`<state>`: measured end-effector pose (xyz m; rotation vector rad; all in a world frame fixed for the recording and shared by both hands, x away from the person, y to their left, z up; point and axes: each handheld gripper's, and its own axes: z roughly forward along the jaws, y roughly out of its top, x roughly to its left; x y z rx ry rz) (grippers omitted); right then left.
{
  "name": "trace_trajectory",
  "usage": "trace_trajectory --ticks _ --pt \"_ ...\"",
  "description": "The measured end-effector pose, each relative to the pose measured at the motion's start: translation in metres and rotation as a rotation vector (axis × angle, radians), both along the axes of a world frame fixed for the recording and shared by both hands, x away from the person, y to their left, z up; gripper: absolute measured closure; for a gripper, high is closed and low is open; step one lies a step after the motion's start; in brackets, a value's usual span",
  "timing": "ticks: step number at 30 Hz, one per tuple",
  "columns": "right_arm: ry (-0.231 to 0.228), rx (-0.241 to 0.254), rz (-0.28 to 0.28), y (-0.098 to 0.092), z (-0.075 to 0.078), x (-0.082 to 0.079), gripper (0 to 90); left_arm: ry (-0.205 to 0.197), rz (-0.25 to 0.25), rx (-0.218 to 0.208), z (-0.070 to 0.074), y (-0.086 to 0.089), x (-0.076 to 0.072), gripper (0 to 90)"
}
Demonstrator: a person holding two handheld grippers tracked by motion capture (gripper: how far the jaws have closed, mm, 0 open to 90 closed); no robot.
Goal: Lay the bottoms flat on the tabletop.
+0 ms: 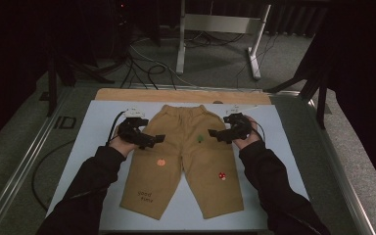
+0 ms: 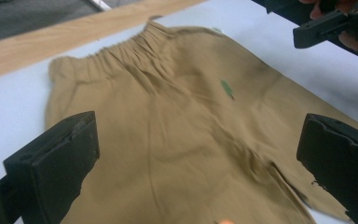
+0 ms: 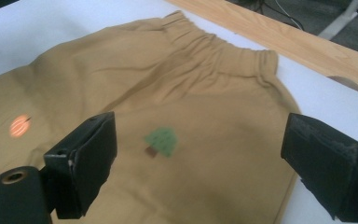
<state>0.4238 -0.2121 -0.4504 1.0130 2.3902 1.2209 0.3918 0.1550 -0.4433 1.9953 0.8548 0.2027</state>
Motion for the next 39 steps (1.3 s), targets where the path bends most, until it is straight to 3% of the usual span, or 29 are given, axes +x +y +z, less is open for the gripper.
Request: trace_trajectory --ticks 10,16,24,29,39 --pt "-0.009 0.024 0.059 0.003 -0.003 -0.027 10.6 -0.004 -0.054 -0.012 -0.007 0.005 -0.026 0.1" --pt "0.009 -0.021 0.123 0.008 -0.018 -0.051 10.0 0.002 -0.094 -0.009 -0.022 0.004 -0.048 0.1" --pt "0.018 0.005 0.155 0.001 -0.029 -0.076 10.0 -0.006 -0.143 0.002 -0.031 0.004 -0.071 0.1" --pt "-0.001 0.006 0.153 -0.007 -0.029 -0.091 10.0 -0.017 -0.137 0.014 -0.032 0.013 -0.083 0.1" --pt "0.023 0.0 0.164 -0.025 -0.032 -0.119 9.9 -0.006 -0.117 0.027 -0.041 0.041 -0.109 0.1"
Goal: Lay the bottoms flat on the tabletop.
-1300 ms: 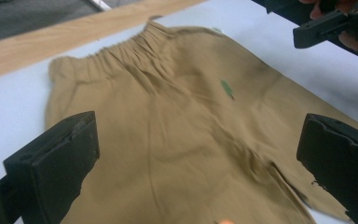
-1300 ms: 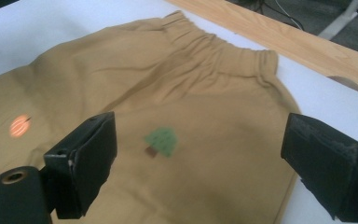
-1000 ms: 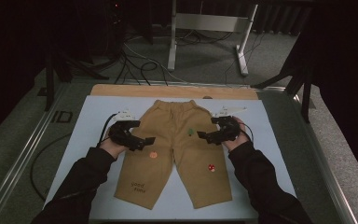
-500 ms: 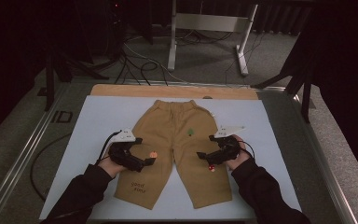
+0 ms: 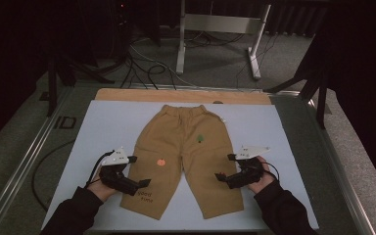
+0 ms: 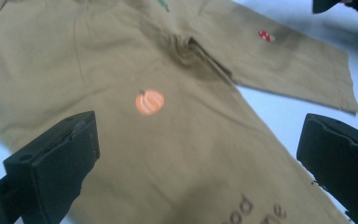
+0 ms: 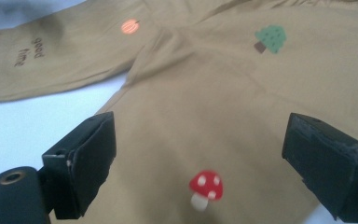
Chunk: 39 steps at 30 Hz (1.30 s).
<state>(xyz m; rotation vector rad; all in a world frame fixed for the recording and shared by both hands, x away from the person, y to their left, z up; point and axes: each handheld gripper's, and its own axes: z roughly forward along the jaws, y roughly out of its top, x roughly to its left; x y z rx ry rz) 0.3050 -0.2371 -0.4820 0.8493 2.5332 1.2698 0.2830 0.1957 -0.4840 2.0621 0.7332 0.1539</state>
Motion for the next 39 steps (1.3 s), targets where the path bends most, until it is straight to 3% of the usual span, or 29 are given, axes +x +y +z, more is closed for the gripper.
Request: trace_trajectory --ticks 4,15,19,21,29,33,39 --pt "0.012 -0.012 -0.019 -0.01 -0.004 -0.01 9.9 0.019 0.026 -0.024 -0.002 0.014 -0.01 0.1" --pt "0.026 -0.004 -0.057 -0.034 -0.009 -0.033 9.9 0.006 0.073 0.045 -0.009 0.043 -0.034 0.1" --pt "0.036 -0.024 -0.061 -0.037 -0.012 -0.038 9.9 0.002 0.092 0.048 -0.011 0.05 -0.038 0.1" --pt "0.019 -0.034 -0.068 -0.039 -0.012 -0.04 10.0 -0.004 0.1 0.044 -0.011 0.053 -0.04 0.1" --pt "-0.011 -0.06 -0.063 -0.043 -0.018 -0.043 10.0 -0.016 0.109 0.034 -0.013 0.057 -0.04 0.1" --pt "0.007 -0.049 -0.077 -0.044 -0.022 -0.039 10.1 -0.025 0.103 0.037 -0.012 0.056 -0.043 0.2" --pt "0.005 -0.029 -0.057 -0.044 -0.023 -0.037 10.1 -0.026 0.107 0.025 -0.012 0.057 -0.045 0.2"
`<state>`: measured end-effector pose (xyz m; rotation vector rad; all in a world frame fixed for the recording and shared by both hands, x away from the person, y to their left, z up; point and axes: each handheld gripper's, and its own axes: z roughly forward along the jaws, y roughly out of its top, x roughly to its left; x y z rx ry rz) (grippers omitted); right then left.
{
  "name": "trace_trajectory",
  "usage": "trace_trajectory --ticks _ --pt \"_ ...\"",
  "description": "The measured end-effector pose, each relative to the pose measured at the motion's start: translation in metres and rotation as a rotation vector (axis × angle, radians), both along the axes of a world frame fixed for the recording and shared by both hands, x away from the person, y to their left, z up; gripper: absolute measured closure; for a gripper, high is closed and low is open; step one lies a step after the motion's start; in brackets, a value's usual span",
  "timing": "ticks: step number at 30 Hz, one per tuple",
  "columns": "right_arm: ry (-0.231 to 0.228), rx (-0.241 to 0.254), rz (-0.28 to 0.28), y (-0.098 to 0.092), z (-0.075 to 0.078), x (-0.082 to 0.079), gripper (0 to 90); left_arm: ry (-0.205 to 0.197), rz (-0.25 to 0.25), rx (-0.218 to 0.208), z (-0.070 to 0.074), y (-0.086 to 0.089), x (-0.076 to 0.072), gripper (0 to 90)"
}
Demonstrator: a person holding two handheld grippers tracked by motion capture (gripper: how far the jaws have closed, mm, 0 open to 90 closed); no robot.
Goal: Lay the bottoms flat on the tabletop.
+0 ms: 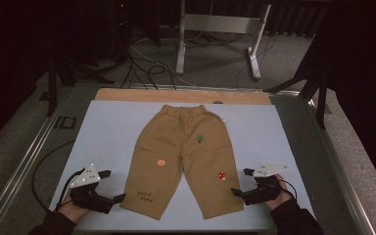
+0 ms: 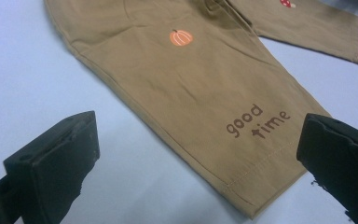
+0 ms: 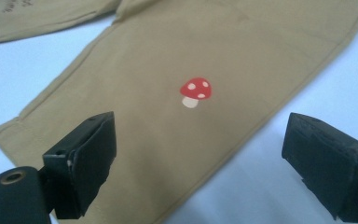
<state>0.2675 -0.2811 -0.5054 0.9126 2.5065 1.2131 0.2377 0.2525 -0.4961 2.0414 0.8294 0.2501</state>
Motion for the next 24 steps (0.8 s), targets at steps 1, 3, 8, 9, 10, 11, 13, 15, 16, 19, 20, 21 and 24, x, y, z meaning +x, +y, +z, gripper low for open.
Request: trace_trajectory --ticks 1,3,8,9,10,11,13,15,16,19,20,21,24 --pt "-0.003 -0.003 -0.002 0.0003 0.0 -0.0001 10.1 -0.003 0.0 -0.001 0.0002 0.0003 0.0001 0.2" --pt "-0.007 0.0 0.003 -0.0003 -0.0001 0.0 10.1 -0.003 0.002 -0.007 0.0006 0.0005 0.0003 0.2" --pt "-0.005 -0.006 -0.001 -0.0003 -0.0012 0.0003 10.1 -0.003 0.003 -0.008 0.0006 -0.0003 -0.0002 0.1" --pt "-0.002 -0.001 0.001 -0.0003 -0.0014 0.0005 10.1 -0.004 0.003 -0.007 0.0005 -0.0005 -0.0002 0.1" --pt "-0.003 -0.008 -0.001 0.0001 -0.0014 0.0004 10.2 -0.003 0.003 -0.007 0.0004 -0.0005 -0.0002 0.2" --pt "-0.002 -0.012 -0.001 0.0003 -0.0014 0.0004 10.2 -0.002 0.001 -0.007 0.0003 -0.0005 -0.0001 0.2" --pt "0.001 -0.012 -0.005 0.0007 -0.0015 0.0001 10.2 -0.003 0.002 -0.002 0.0003 -0.0007 -0.0003 0.2" --pt "-0.004 -0.014 -0.004 0.0003 -0.0016 0.0004 10.2 0.001 0.002 -0.002 -0.0001 -0.0006 -0.0002 0.2" --pt "-0.001 -0.011 -0.003 0.0003 -0.0018 0.0007 10.2 0.002 0.002 -0.003 -0.0004 -0.0007 -0.0001 0.2" --pt "0.006 -0.012 -0.006 0.0007 -0.0018 0.0005 10.2 0.002 0.002 -0.005 -0.0008 -0.0011 0.0003 0.1" --pt "0.005 -0.012 -0.005 0.0009 -0.0019 0.0004 10.2 0.003 0.003 -0.008 -0.0007 -0.0012 0.0005 0.2" --pt "0.007 -0.013 -0.004 0.001 -0.0019 0.0004 10.2 0.003 0.003 -0.009 -0.0008 -0.0012 0.0005 0.1" --pt "0.007 -0.011 -0.005 0.0007 -0.0022 0.0008 10.2 0.004 0.002 -0.008 -0.0011 -0.0012 0.0006 0.2"
